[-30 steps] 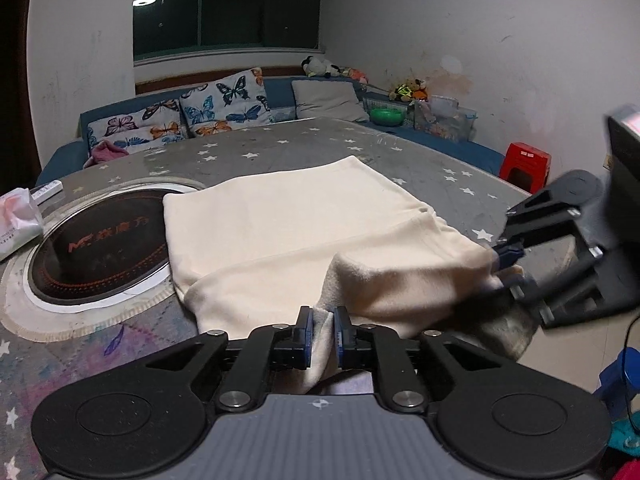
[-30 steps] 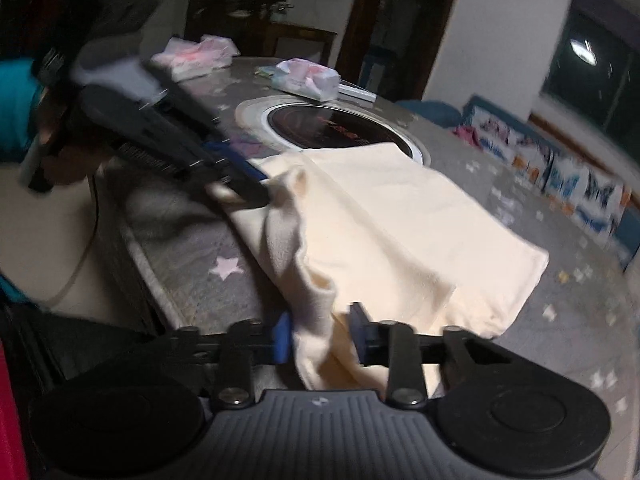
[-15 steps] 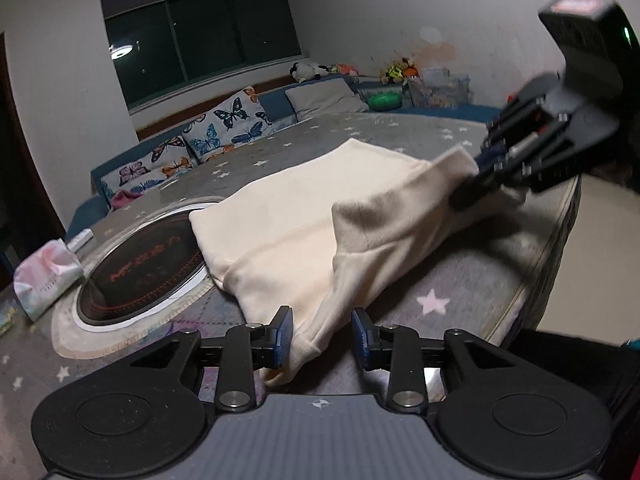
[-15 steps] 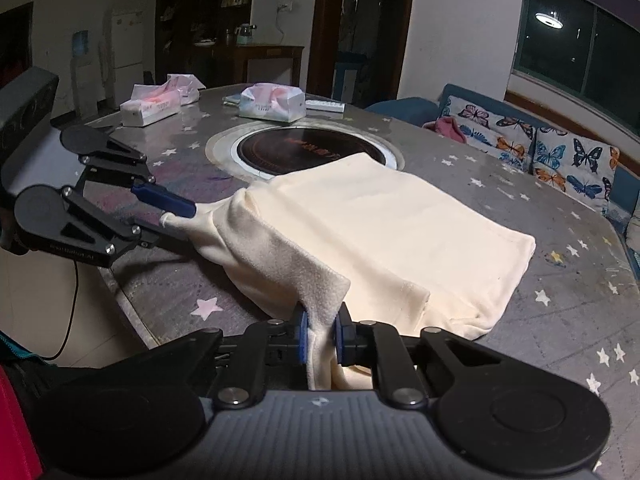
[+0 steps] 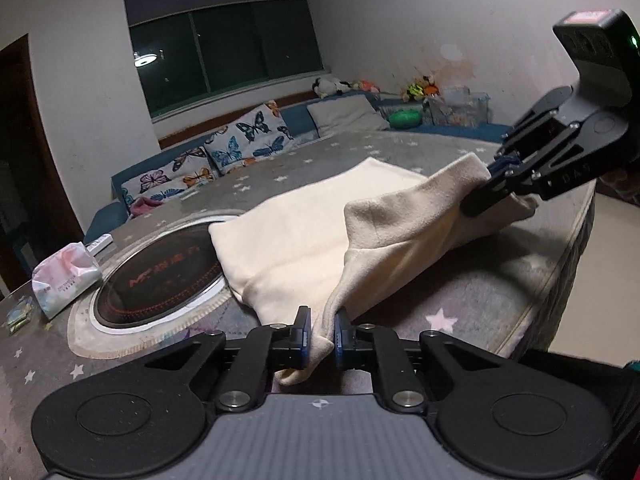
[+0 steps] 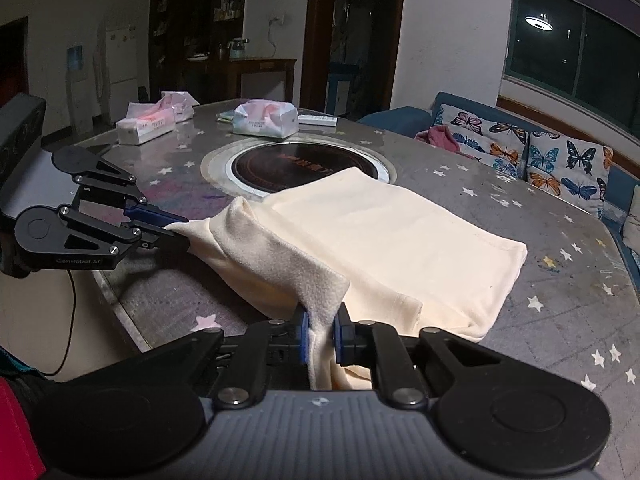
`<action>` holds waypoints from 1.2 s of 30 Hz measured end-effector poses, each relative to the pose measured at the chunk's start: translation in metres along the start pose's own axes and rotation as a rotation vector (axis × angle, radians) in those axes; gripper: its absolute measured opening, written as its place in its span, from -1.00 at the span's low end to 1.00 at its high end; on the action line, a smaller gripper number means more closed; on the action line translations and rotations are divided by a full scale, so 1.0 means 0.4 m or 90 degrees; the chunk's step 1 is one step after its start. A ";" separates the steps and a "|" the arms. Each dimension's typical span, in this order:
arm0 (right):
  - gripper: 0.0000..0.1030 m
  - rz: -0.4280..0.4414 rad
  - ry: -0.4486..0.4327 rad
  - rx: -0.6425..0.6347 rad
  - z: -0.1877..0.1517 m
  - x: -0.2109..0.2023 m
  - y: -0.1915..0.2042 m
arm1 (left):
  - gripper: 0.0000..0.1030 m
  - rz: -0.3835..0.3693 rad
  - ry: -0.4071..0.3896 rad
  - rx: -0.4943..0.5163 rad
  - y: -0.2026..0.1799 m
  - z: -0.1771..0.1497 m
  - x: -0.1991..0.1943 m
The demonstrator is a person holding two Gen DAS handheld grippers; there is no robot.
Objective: Fold clothes
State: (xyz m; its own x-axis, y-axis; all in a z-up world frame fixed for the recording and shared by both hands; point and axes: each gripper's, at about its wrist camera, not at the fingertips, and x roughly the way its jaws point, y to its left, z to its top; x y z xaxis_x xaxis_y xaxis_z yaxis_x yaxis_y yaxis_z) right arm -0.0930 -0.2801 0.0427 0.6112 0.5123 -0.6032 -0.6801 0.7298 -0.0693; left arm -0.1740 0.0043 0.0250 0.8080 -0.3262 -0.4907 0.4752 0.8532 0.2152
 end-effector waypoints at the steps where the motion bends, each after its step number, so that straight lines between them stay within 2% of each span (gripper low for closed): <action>1: -0.80 -0.001 -0.002 -0.001 0.001 -0.004 0.000 | -0.76 0.001 -0.004 -0.003 -0.002 0.002 -0.004; 17: -0.82 -0.023 -0.039 -0.012 0.015 -0.081 0.012 | -0.77 -0.003 -0.039 -0.015 -0.037 0.023 -0.060; 36: -0.82 -0.021 -0.062 -0.024 -0.015 -0.181 0.079 | -0.78 -0.027 -0.046 -0.015 -0.090 0.008 -0.160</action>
